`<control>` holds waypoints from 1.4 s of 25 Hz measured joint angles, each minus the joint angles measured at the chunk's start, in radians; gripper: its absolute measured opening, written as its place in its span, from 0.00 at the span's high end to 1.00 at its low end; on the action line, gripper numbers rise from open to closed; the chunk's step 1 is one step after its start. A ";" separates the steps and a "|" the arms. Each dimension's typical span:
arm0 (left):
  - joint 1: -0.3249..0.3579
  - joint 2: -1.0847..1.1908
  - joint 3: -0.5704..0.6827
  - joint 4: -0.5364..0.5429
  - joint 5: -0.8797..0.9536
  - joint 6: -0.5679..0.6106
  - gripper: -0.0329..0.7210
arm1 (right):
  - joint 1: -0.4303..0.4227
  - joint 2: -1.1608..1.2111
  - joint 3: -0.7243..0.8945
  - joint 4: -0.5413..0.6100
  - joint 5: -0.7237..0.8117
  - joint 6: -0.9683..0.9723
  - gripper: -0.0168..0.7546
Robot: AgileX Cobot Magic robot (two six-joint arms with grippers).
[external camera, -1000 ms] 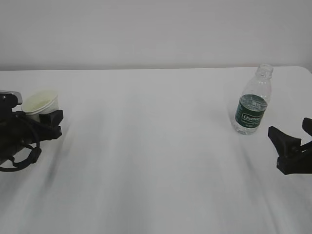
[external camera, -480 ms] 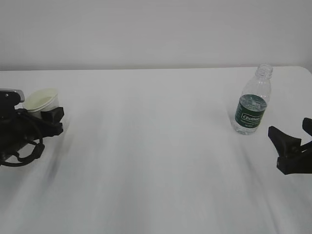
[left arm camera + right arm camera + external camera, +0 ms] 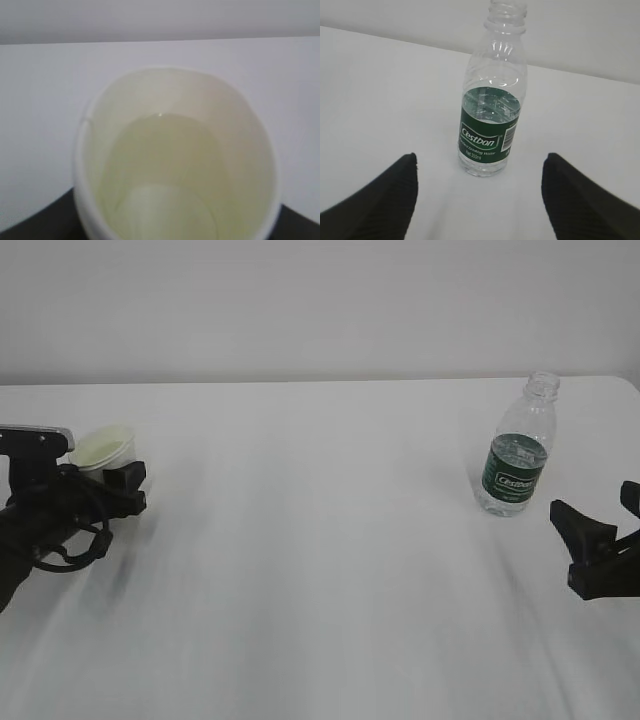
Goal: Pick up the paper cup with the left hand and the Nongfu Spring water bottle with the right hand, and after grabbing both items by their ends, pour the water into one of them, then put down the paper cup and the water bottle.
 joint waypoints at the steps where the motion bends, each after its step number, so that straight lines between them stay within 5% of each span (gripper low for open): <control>1: 0.000 0.008 -0.007 0.000 0.000 0.002 0.39 | 0.000 0.000 0.000 0.000 0.000 -0.002 0.22; 16: 0.000 0.070 -0.077 0.000 -0.023 0.002 0.38 | 0.000 0.022 0.000 0.000 0.000 -0.006 0.22; 24: 0.000 0.071 -0.077 0.000 -0.023 0.002 0.19 | 0.000 0.023 0.000 0.000 0.000 -0.006 0.22; 35: 0.000 0.042 0.005 0.024 -0.023 -0.081 0.14 | 0.000 0.023 0.000 0.000 0.000 -0.006 0.22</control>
